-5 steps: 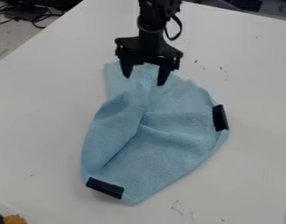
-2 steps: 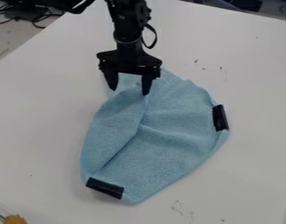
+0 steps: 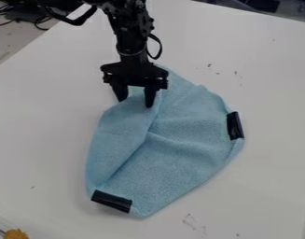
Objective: Unfold the cloth from right to left
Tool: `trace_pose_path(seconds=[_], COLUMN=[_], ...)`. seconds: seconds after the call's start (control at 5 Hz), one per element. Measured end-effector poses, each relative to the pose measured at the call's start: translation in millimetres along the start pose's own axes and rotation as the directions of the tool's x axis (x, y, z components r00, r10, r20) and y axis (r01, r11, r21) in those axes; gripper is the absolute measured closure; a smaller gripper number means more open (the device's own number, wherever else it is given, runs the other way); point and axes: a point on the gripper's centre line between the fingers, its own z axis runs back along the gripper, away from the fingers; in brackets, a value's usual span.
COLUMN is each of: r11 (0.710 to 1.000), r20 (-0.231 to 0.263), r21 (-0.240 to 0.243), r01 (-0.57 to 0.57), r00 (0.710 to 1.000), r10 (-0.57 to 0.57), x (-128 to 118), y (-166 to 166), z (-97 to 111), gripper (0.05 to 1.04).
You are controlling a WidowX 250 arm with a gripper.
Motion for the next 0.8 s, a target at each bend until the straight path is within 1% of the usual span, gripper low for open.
trace_pose_path(seconds=[0.2, 0.4, 0.6, 0.8], r11=[1.0, 0.999, 0.997, 0.994], r20=[-0.016, -0.019, -0.02, 0.048], r21=[0.015, 0.043, 0.069, 0.107], r01=[-0.006, 0.002, 0.018, -0.003], r00=[1.0, 1.0, 1.0, 0.999], r10=[0.006, -0.001, -0.016, -0.002], x=[-2, 0, -2, 2], y=[2, 4, 2, 9], z=[0, 2, 5, 32], gripper=[0.727, 0.935, 1.02, 1.027])
